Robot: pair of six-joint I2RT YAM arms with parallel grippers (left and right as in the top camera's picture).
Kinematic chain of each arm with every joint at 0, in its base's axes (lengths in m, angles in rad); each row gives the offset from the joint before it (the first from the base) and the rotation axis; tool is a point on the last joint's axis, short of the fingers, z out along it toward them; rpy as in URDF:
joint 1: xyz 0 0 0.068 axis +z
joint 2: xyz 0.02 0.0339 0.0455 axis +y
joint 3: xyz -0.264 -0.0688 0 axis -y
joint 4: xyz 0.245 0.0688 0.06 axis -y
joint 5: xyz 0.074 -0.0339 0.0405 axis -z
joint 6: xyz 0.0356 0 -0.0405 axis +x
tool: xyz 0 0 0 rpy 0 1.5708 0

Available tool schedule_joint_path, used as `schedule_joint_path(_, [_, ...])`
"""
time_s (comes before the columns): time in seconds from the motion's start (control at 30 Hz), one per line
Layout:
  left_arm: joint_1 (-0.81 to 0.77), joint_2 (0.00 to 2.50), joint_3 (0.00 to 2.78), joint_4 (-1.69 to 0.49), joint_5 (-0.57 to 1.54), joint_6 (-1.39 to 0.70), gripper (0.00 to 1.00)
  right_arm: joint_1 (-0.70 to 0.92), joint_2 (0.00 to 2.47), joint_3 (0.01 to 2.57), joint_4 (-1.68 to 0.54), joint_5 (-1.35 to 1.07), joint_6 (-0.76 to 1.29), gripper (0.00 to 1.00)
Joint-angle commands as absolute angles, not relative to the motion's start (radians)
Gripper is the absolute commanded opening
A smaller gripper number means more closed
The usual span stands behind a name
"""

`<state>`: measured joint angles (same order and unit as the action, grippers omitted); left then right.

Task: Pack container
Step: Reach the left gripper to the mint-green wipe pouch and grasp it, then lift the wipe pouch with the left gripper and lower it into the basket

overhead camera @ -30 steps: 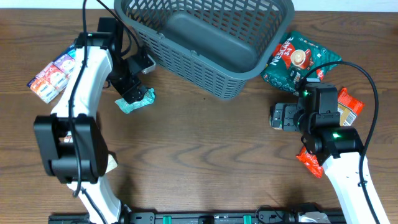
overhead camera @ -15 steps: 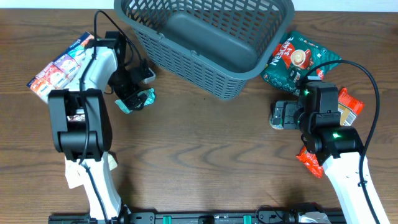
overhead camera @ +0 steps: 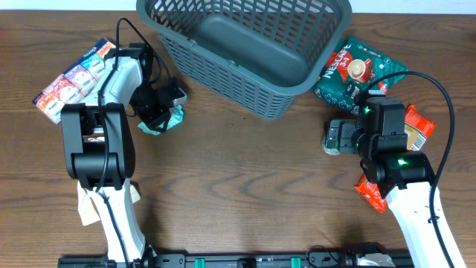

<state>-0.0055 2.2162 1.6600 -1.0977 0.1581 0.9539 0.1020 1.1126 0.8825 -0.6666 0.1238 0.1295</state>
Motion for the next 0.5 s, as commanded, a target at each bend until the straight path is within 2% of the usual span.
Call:
schedule_joint_path(0.0, [-0.001, 2.226, 1.673, -1.112, 0.168, 0.913, 0.30, 0.104, 1.115, 0.896, -0.661, 0.132, 0.144, 0.99])
schedule_joint_path(0.07, [-0.001, 2.223, 1.674, -1.126, 0.168, 0.902, 0.22, 0.104, 1.115, 0.896, -0.659, 0.132, 0.144, 0.99])
schedule_joint_path(0.13, [-0.001, 2.217, 1.674, -1.139, 0.168, 0.868, 0.08, 0.104, 1.115, 0.896, -0.658, 0.132, 0.144, 0.99])
schedule_joint_path(0.17, [-0.001, 2.212, 1.674, -1.148, 0.168, 0.847, 0.06, 0.104, 1.115, 0.896, -0.657, 0.132, 0.144, 0.99])
schedule_joint_path(0.47, [0.000, 2.066, 1.688, -1.174, 0.168, 0.608, 0.06, 0.104, 1.115, 0.896, -0.659, 0.132, 0.144, 0.99])
